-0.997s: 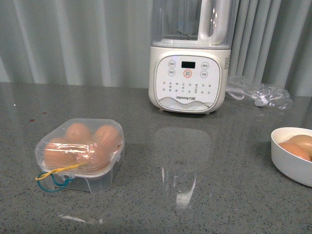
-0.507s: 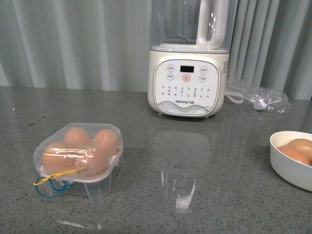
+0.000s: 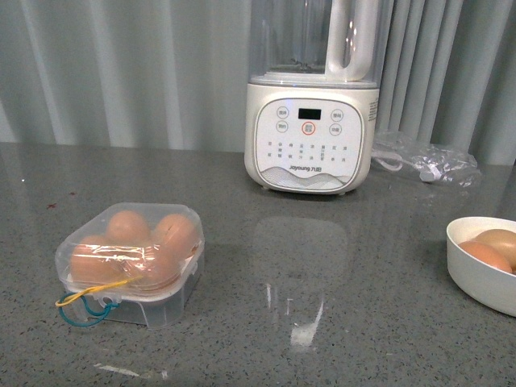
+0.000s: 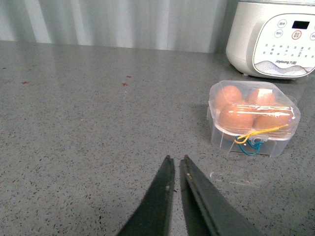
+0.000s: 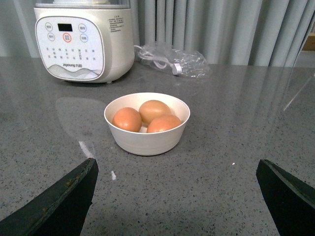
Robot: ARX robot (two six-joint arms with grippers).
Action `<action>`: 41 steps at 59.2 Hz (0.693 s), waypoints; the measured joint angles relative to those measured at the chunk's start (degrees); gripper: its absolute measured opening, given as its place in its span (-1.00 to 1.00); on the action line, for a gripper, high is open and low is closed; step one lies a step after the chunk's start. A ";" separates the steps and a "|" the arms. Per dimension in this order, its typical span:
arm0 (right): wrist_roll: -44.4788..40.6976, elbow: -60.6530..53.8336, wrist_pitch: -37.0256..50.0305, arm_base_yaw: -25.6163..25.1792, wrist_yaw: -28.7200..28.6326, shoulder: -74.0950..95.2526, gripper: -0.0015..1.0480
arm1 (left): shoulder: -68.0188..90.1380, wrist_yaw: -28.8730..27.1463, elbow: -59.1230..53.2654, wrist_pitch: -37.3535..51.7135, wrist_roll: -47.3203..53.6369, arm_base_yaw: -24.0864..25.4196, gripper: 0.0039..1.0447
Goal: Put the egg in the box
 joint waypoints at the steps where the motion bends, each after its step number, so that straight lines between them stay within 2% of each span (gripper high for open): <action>1: 0.00 0.00 0.00 0.00 0.00 0.00 0.86 | 0.00 0.00 0.00 0.00 0.00 0.00 -0.76; 19: 0.00 0.00 0.00 0.00 0.00 0.00 0.86 | 0.00 0.00 0.00 0.00 0.00 0.00 0.24; 20: 0.00 0.00 0.00 0.00 0.00 0.00 0.86 | 0.00 0.00 0.00 0.00 0.00 0.00 0.34; 31: 0.00 0.00 0.00 0.00 0.00 0.00 0.86 | 0.00 0.00 0.00 0.00 0.02 0.00 0.90; 41: 0.00 0.00 0.00 0.00 0.00 0.00 0.86 | 0.00 0.00 0.00 0.00 0.02 0.00 0.87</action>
